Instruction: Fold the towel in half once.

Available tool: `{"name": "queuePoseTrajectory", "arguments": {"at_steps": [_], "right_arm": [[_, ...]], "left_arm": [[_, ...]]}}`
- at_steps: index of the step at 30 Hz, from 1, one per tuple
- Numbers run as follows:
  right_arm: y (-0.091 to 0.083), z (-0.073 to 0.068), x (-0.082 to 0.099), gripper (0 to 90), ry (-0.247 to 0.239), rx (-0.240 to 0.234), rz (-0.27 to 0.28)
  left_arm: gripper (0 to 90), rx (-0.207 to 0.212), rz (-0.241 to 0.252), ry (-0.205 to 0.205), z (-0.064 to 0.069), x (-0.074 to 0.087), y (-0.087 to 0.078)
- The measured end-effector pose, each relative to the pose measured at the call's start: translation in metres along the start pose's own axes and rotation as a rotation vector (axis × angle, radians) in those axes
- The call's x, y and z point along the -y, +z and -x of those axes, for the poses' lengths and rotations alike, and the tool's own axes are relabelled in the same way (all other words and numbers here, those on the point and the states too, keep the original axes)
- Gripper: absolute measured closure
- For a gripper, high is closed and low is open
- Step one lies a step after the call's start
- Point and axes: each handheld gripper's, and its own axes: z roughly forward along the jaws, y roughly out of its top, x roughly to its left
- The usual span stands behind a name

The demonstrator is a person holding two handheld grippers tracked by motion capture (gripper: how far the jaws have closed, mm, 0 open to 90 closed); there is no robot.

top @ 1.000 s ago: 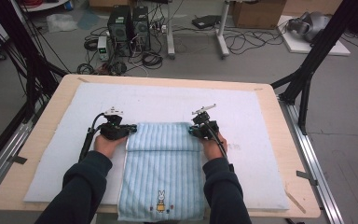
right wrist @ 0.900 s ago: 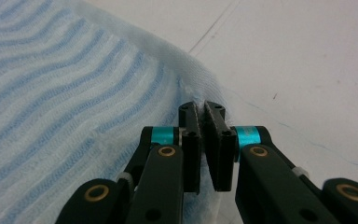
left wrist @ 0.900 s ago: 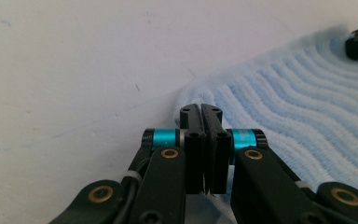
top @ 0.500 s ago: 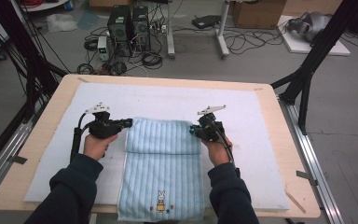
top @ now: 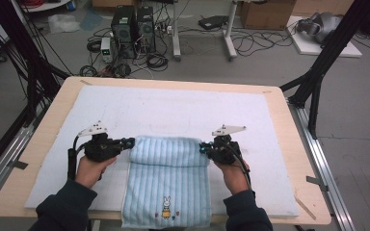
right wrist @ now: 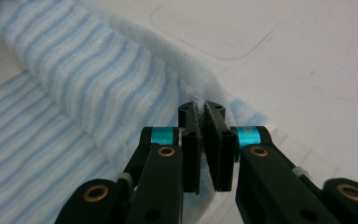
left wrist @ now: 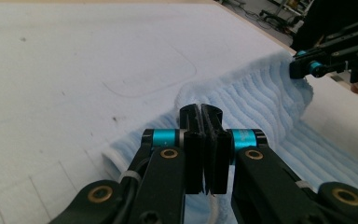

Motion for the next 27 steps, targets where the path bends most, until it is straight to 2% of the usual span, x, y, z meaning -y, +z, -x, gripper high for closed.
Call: {"name": "queuePoseTrajectory", "arguments": {"at_steps": [3,10,27], "right_arm": [[-0.004,-0.009,0.014,85.2,-0.002,-0.019,-0.014],[-0.011,-0.018,0.031,85.2,-0.001,-0.043,-0.025],[-0.02,-0.036,0.068,84.8,0.001,-0.099,-0.08]], "left_arm": [[87.1,0.013,-0.012,0.004,0.007,0.009,-0.005],[87.1,0.03,-0.048,0.022,0.021,0.023,-0.013],[85.7,0.045,-0.139,-0.008,0.028,0.063,-0.019]]}}
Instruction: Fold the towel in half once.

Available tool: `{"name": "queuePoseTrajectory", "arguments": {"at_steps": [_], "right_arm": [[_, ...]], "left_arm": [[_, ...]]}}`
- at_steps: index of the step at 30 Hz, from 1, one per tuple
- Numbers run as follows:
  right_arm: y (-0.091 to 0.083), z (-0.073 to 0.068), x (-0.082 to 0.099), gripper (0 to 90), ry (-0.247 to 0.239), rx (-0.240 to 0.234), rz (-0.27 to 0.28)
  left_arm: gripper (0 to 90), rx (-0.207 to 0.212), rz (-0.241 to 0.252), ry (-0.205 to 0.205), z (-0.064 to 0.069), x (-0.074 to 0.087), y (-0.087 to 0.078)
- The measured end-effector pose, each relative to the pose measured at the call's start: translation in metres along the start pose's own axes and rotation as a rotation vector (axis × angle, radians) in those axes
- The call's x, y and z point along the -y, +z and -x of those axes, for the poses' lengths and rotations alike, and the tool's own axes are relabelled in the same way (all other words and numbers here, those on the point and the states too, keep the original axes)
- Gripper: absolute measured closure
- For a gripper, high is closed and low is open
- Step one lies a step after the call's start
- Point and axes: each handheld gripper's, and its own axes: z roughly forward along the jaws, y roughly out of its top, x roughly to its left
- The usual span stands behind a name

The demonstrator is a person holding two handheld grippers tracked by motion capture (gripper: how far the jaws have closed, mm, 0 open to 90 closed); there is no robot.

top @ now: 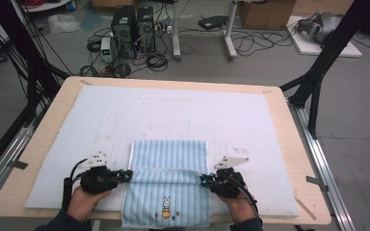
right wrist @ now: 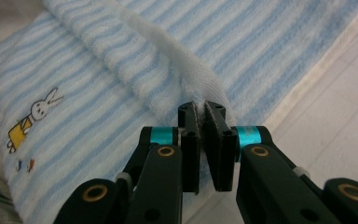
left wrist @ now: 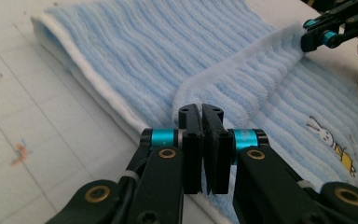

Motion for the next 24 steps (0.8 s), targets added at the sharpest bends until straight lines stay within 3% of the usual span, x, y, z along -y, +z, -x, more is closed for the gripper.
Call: {"name": "queuePoseTrajectory", "arguments": {"at_steps": [2,4,8,9,12,14,18,20,24], "right_arm": [[-0.001,0.0,0.004,84.8,0.006,-0.007,0.0],[-0.003,0.0,0.005,83.8,0.006,-0.017,0.003],[-0.012,0.003,-0.001,70.6,0.011,0.006,0.066],[-0.017,0.009,-0.007,65.5,0.028,0.032,0.113],[-0.019,0.016,-0.015,63.9,0.043,0.06,0.155],[-0.016,0.029,-0.028,65.0,0.052,0.131,0.167],[-0.005,0.042,-0.04,65.6,0.085,0.184,0.149],[0.006,0.049,-0.045,66.2,0.098,0.208,0.112],[0.025,0.059,-0.048,66.6,0.142,0.209,0.048]], "left_arm": [[83.9,-0.002,-0.005,-0.005,0.0,0.0,0.0],[76.6,-0.015,0.007,-0.012,-0.001,-0.003,-0.003],[59.0,-0.085,0.07,-0.036,-0.012,-0.019,-0.012],[55.4,-0.094,0.079,-0.044,-0.017,-0.024,-0.014],[54.9,-0.11,0.092,-0.04,-0.028,-0.041,-0.012],[55.1,-0.121,0.087,-0.057,-0.038,-0.051,-0.005],[56.5,-0.143,0.069,-0.116,-0.056,-0.062,0.014],[59.4,-0.152,0.045,-0.119,-0.061,-0.063,0.025],[63.9,-0.163,-0.012,-0.133,-0.065,-0.059,0.044]]}}
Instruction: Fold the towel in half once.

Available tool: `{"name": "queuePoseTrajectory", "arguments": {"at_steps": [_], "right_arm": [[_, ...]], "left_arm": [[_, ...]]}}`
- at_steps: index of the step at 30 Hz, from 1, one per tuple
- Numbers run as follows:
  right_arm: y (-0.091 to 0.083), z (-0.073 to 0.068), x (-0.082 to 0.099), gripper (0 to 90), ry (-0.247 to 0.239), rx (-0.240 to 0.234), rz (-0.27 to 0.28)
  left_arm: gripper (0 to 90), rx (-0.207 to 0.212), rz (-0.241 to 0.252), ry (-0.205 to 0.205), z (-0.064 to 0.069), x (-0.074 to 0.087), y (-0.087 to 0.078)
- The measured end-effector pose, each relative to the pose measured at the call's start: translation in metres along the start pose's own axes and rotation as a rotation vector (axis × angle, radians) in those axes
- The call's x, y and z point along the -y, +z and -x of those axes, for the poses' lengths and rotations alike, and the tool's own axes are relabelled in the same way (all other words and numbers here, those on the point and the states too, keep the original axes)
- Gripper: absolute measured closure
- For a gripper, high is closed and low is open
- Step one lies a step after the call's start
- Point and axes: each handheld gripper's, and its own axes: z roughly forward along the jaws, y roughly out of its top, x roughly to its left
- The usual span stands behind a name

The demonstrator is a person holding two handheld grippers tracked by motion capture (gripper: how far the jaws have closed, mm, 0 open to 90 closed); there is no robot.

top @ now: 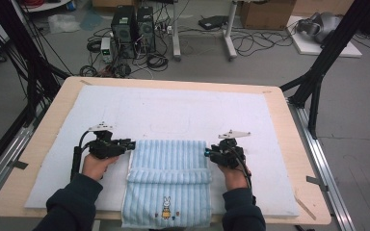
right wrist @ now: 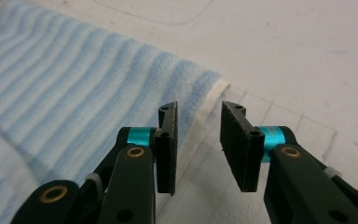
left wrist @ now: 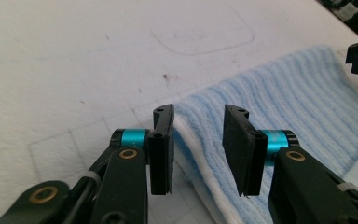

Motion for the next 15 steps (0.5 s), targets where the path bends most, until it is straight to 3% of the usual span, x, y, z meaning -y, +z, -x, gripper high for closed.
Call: {"name": "queuePoseTrajectory", "arguments": {"at_steps": [2,6,10,11,13,15], "right_arm": [[0.006,0.001,0.0,66.8,0.008,0.001,-0.015],[0.015,-0.002,0.002,71.9,-0.013,0.022,-0.051],[0.015,-0.004,0.003,70.8,-0.004,0.037,-0.048],[0.016,-0.005,0.002,72.1,-0.018,0.044,-0.048],[0.016,-0.006,0.002,84.6,-0.023,0.021,-0.053],[0.017,-0.009,0.002,86.8,-0.07,0.016,-0.056]], "left_arm": [[63.8,-0.006,-0.019,0.007,0.002,0.002,0.007],[64.1,-0.046,-0.012,0.052,0.009,0.003,0.011],[63.6,-0.087,-0.008,0.127,0.015,0.006,0.011],[67.0,-0.108,-0.006,0.149,0.016,0.007,0.011],[82.5,-0.083,-0.012,0.144,0.015,0.007,0.012],[85.8,-0.083,-0.015,0.145,0.015,0.006,0.012]]}}
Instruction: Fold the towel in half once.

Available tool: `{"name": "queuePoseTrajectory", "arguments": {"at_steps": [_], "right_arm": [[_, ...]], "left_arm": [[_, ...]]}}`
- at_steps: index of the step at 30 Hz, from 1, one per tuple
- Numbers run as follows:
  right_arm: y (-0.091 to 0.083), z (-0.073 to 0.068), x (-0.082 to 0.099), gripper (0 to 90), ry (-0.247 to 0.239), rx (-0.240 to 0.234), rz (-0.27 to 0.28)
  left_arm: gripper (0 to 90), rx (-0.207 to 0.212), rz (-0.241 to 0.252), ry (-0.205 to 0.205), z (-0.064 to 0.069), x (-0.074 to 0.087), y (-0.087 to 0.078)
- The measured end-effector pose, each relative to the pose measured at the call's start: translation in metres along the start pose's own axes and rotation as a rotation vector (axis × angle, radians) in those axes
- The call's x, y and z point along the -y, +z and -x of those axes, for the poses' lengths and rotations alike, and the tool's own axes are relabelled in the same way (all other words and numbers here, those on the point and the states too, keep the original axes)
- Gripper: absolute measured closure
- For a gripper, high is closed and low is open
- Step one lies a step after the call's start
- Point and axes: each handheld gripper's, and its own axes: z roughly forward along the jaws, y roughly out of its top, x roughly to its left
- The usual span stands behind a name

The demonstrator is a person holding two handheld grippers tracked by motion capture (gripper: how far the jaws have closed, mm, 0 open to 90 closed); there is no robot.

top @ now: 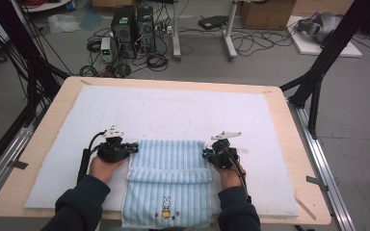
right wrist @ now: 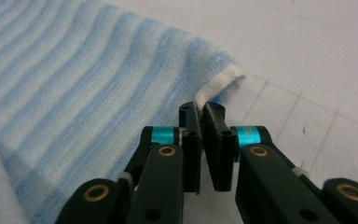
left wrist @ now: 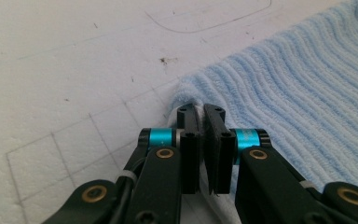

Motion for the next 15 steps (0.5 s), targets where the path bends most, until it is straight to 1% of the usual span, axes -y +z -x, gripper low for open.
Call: {"name": "queuePoseTrajectory", "arguments": {"at_steps": [1,3,4,5,6,7,9,10,11,12,13,14,15], "right_arm": [[0.0,0.0,0.0,86.9,-0.003,-0.005,-0.006],[0.0,0.004,-0.001,87.0,0.01,-0.015,0.002],[0.0,0.005,-0.001,87.0,0.01,-0.003,0.008],[0.001,0.006,-0.002,87.0,0.008,0.004,0.011],[0.003,0.006,-0.004,87.0,0.004,0.013,0.015],[0.004,0.007,-0.006,87.0,0.001,0.02,0.016],[0.007,0.01,-0.012,87.0,-0.006,0.032,0.016],[0.008,0.012,-0.015,87.0,-0.007,0.037,0.024],[0.009,0.014,-0.019,87.0,-0.001,0.035,0.035],[0.011,0.017,-0.026,87.0,-0.027,0.031,0.066],[0.011,0.017,-0.026,87.0,-0.027,0.031,0.066],[0.012,0.019,-0.029,87.0,-0.041,0.041,0.072],[0.015,0.022,-0.033,87.0,-0.043,0.051,0.072]], "left_arm": [[86.0,0.008,0.0,-0.006,-0.001,0.0,0.0],[86.2,0.008,0.003,-0.017,-0.004,-0.002,0.002],[86.2,0.009,-0.003,-0.023,-0.005,-0.004,0.003],[86.1,0.001,0.009,-0.031,-0.006,-0.006,0.004],[86.2,0.0,0.003,-0.038,-0.008,-0.009,0.005],[86.2,-0.004,0.004,-0.034,-0.01,-0.011,0.007],[86.2,-0.013,0.037,-0.058,-0.014,-0.015,0.01],[86.1,-0.017,0.029,-0.073,-0.018,-0.018,0.012],[86.0,-0.027,0.025,-0.063,-0.02,-0.022,0.015],[86.0,-0.036,0.028,-0.054,-0.021,-0.027,0.016],[86.0,-0.04,0.046,-0.048,-0.023,-0.031,0.018],[86.0,-0.037,0.052,-0.055,-0.026,-0.035,0.019],[86.0,-0.037,0.053,-0.059,-0.028,-0.04,0.021]]}}
